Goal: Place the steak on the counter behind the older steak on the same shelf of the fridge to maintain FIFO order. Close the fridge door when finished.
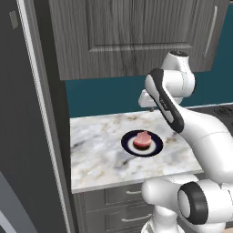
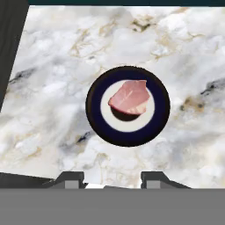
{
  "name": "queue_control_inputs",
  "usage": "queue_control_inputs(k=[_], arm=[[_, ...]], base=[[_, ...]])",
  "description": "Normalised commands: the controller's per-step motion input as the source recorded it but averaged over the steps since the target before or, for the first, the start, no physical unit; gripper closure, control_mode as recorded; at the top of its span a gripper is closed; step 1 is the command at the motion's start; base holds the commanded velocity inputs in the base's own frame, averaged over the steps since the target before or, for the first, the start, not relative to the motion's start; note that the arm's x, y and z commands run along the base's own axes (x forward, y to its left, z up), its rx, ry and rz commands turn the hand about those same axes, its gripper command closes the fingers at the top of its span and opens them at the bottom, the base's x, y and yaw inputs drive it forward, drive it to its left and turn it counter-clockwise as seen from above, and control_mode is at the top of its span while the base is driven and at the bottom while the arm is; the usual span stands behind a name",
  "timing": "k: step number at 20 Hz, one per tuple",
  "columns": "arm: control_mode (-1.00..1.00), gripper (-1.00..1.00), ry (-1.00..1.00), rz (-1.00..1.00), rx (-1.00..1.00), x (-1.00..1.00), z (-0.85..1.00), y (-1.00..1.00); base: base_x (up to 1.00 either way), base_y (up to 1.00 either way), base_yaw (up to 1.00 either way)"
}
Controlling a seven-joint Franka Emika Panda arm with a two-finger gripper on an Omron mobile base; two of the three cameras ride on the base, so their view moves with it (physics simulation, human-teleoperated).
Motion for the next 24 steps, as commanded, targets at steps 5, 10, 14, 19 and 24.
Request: queue_control_inputs(k=[5, 10, 14, 19, 24], arm=[[-1.0, -1.0, 0.0, -0.08, 0.01, -0.02, -0.38, 0.05], [-1.0, -1.0, 0.0, -0.3, 0.1, -0.23, -0.69, -0.11], [-1.0, -1.0, 0.06, -0.26, 0.12, -0.25, -0.69, -0.29], [-1.0, -1.0, 0.01, -0.23, 0.1, 0.01, -0.46, -0.18], [-1.0, -1.0, 0.01, -0.14, 0.09, 0.09, -0.33, -0.13]], base=[[0.0, 0.0, 0.0], [0.0, 0.0, 0.0], [0.0, 0.0, 0.0], [0.0, 0.0, 0.0], [0.0, 0.0, 0.0]])
